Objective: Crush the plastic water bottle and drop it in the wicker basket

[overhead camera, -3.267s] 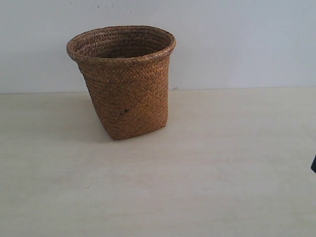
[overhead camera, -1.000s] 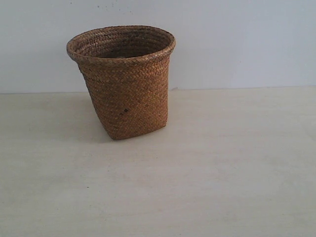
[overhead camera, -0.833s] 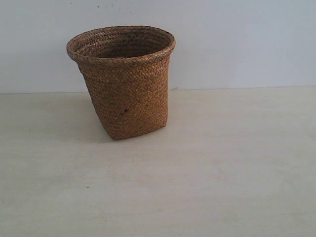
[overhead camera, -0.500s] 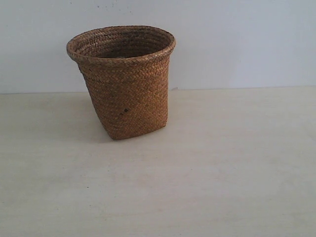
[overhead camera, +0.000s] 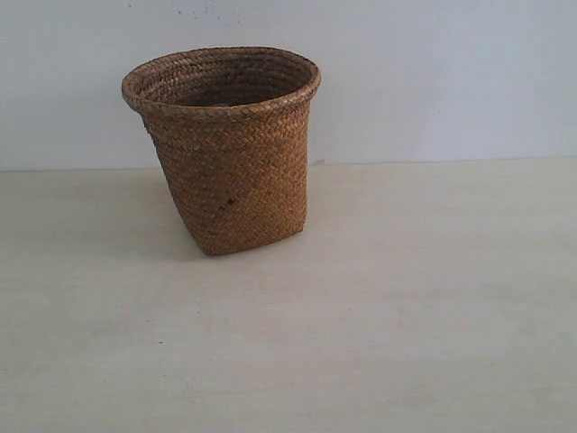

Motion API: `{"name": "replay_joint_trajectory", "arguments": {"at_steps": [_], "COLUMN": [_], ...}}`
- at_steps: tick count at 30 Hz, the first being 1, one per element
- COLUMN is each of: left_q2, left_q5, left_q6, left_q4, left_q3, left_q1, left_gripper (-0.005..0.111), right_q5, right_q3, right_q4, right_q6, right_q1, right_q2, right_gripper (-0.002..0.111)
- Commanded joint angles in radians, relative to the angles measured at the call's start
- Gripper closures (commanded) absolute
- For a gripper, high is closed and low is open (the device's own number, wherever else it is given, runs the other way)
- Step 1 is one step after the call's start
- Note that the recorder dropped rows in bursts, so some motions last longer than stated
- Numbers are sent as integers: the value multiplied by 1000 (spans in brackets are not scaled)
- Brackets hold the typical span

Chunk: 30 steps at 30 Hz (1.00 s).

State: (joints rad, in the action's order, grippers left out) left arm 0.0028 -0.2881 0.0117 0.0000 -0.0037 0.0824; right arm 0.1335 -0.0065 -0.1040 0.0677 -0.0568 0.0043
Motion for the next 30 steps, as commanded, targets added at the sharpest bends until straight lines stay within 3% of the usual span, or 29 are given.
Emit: {"name": "replay_joint_trajectory", "arguments": {"at_steps": [1, 9, 30], "left_q2": [-3, -3, -3], "left_q5": [11, 11, 11], "left_q6": [7, 7, 7], "left_q4": [0, 0, 0], "left_q3": [4, 4, 4], "left_q1": [-3, -3, -3], "left_gripper": [103, 103, 103], "right_q5": [77, 190, 204], "right_q3": [7, 7, 7], "right_q4": [4, 13, 6], "right_q6": [-5, 39, -33], "right_q1": [36, 145, 147], "right_q2": [-4, -4, -4], "right_gripper": [108, 108, 108]}}
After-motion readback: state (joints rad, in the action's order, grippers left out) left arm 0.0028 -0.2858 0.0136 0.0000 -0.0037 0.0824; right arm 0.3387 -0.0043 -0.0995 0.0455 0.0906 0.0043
